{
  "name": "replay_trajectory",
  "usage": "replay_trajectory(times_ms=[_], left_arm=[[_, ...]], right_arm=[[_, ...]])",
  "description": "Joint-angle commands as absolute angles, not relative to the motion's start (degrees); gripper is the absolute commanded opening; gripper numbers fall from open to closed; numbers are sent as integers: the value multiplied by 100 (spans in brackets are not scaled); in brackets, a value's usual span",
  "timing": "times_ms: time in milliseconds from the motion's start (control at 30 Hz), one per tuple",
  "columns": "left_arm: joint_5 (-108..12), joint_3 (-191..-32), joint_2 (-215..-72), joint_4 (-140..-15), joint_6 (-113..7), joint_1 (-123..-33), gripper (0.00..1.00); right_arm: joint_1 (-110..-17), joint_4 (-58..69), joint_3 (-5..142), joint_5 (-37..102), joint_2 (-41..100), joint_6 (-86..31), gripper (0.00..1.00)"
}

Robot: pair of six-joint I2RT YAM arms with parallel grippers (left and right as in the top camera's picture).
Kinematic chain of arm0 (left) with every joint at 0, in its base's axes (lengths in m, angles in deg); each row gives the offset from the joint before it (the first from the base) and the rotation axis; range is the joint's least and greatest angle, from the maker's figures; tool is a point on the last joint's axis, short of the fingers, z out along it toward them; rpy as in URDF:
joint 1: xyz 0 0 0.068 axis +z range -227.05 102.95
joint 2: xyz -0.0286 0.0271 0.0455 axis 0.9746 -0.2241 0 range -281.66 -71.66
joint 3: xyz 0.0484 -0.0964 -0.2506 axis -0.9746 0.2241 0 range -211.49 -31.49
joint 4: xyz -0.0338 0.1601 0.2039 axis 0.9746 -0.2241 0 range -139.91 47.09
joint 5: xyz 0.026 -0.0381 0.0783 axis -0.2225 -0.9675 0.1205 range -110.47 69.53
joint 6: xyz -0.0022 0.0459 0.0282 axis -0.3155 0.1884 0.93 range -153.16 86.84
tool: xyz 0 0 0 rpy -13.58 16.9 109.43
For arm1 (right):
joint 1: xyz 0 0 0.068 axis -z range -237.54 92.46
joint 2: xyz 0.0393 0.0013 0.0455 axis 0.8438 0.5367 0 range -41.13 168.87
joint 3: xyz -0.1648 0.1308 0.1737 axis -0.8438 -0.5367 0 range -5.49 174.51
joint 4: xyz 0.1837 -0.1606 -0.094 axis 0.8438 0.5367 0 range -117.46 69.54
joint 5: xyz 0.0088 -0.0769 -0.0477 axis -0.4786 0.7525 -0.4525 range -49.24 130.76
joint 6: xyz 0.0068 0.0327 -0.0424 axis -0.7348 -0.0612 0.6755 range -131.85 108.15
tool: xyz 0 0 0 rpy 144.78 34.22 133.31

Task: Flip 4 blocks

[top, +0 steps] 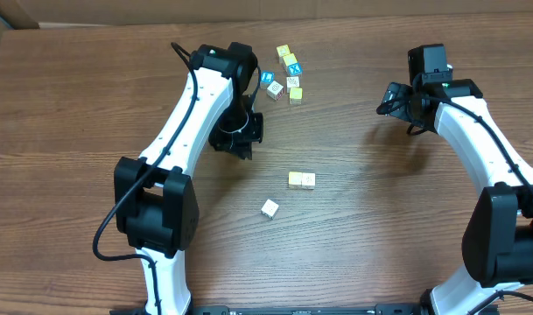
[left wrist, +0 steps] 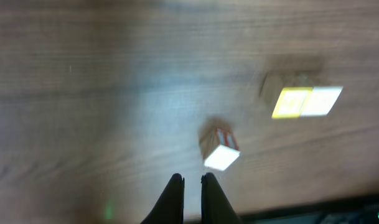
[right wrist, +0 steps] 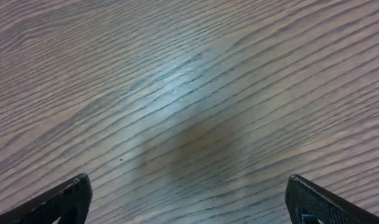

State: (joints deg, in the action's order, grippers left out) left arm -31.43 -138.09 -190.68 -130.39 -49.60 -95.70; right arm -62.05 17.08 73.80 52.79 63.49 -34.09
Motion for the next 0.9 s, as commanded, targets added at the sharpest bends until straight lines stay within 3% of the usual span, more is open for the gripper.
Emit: replay_trajectory(times_ms=[0, 367, 867], left_arm=[[-3233, -13847, -18843, -13316, -4788, -9785, 4], [-3053, -13208, -18751, -13789, -4849, -10751, 4], [-2614, -9563, -15986, -10895, -6969, -11017, 4]], right_arm=[[-6190, 1675, 7500, 5334, 6182, -3389, 100], [-6190, 1675, 7500, 5334, 6182, -3389, 100], [-6190, 1675, 7500, 5334, 6182, -3389, 100]])
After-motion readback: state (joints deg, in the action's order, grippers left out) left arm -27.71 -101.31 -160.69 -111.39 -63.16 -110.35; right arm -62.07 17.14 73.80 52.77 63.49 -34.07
